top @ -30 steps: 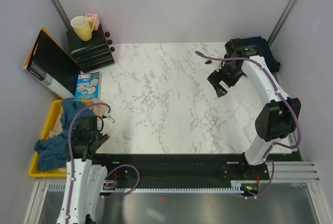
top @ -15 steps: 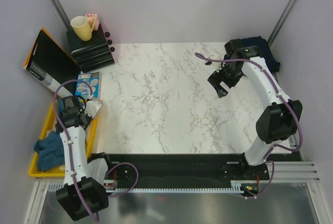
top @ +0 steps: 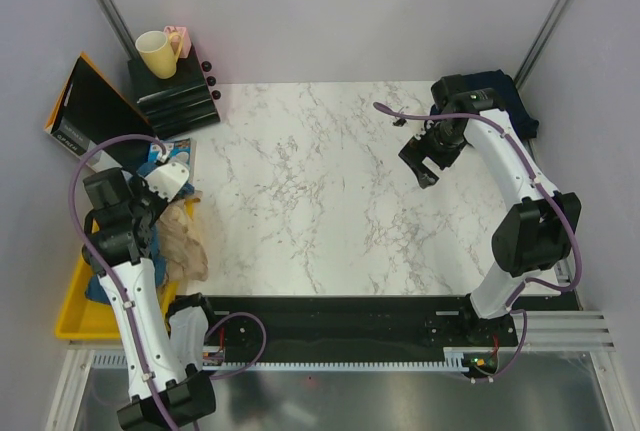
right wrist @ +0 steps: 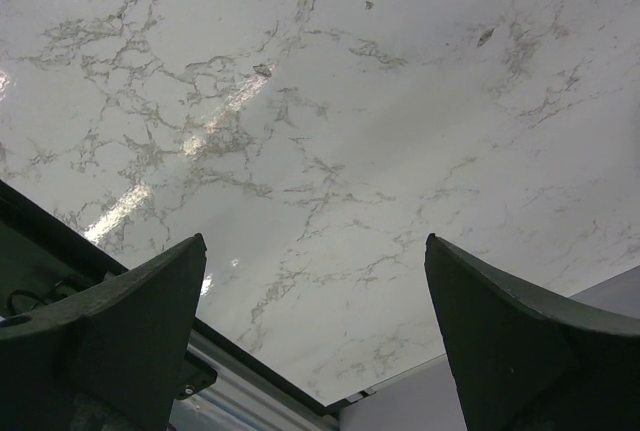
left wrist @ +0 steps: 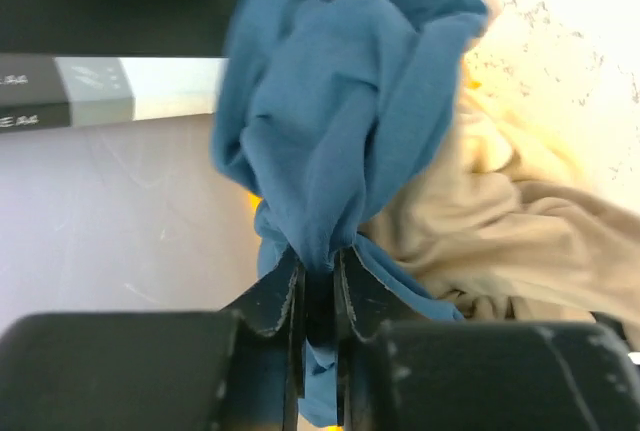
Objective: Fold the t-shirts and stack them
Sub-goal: Grab the tshirt from the pile, then move the tshirt to the center of the board
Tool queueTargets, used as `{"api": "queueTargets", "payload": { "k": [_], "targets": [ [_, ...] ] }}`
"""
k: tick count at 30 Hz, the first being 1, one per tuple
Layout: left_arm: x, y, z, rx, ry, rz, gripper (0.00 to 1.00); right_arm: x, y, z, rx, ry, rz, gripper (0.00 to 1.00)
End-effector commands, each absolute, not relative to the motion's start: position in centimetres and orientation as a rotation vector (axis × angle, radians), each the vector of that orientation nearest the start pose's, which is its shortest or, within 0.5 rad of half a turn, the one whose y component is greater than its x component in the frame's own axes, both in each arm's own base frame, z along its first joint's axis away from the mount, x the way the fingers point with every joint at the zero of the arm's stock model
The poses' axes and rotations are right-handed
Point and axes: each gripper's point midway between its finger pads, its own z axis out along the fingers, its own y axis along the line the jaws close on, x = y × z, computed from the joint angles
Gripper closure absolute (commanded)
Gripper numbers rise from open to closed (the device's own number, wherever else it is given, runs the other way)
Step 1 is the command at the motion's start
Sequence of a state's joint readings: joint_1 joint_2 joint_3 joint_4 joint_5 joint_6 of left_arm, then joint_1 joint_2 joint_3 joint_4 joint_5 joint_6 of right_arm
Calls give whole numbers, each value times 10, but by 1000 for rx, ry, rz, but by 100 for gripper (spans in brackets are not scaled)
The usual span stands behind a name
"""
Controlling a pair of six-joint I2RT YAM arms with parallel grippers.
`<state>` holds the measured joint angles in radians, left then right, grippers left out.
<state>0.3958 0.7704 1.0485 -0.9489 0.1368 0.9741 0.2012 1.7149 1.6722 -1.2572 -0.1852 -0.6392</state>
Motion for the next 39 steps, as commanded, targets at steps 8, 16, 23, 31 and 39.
{"api": "queueTargets", "payload": {
  "k": [8, 16, 23, 31, 39],
  "targets": [
    [222, 103, 250, 820, 2054, 690, 98, 327, 76, 179, -1220, 2531, 154, 2],
    [253, 83, 406, 635, 1680, 661, 98, 325, 73, 185, -1209, 2513, 126, 2],
    [250, 85, 493, 537, 1446, 773, 98, 312, 66, 180, -1188, 2500, 85, 2],
    [244, -43, 545, 650, 1297, -109, 98, 331, 67, 204, -1041, 2456, 37, 2],
    [273, -132, 505, 821, 1324, -594, 98, 354, 68, 236, -924, 2369, -14, 2]
  ]
}}
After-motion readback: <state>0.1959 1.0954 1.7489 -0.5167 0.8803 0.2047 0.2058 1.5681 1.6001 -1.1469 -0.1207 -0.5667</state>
